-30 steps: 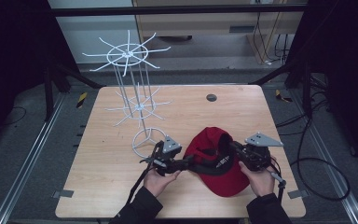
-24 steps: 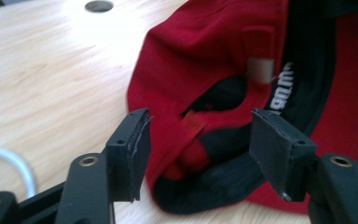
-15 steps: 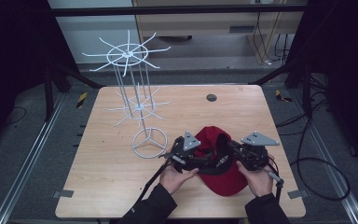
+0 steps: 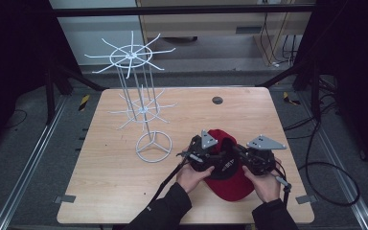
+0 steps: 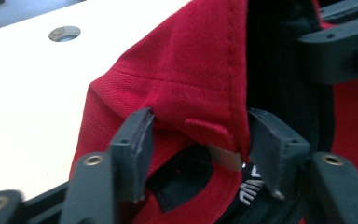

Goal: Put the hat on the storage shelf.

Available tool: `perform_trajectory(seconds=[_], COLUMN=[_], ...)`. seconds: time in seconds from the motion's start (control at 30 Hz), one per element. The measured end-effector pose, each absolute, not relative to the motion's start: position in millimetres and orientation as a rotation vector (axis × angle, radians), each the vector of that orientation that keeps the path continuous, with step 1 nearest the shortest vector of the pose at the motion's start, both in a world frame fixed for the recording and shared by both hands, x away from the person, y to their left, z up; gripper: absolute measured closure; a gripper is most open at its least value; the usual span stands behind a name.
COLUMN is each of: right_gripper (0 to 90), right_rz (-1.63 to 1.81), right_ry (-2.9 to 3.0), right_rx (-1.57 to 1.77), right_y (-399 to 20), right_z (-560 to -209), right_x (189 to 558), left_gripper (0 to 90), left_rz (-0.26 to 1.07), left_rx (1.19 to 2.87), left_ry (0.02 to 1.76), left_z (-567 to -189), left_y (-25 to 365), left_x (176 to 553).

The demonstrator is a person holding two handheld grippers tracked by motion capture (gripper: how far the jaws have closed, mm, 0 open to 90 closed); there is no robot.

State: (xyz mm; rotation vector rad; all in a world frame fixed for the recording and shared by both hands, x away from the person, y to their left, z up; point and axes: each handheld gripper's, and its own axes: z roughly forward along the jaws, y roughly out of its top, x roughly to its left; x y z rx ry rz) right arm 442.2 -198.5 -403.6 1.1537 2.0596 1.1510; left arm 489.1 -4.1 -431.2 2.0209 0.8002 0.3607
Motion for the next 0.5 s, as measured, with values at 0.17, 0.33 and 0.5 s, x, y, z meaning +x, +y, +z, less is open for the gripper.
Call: perform_trajectory(seconds=[0.17,0.33,0.5], right_gripper=[83.2,83.0,82.4], right_rz=[1.160,1.168,1.167], right_ry=[2.068,2.072,2.074], right_rx=[1.158,1.159,1.152], right_y=[-200,-201,-202], right_z=[-405,-406,-407], right_x=[443,444,444], left_gripper=[78.2,84.9,85.2], left_rz=[0.303,0.326,0.334], left_rx=[2.050,2.043,2.029], left_ry=[0.844,0.842,0.835], left_z=[-428,-423,-418], left_y=[3,9,14], left_x=[494,494,493])
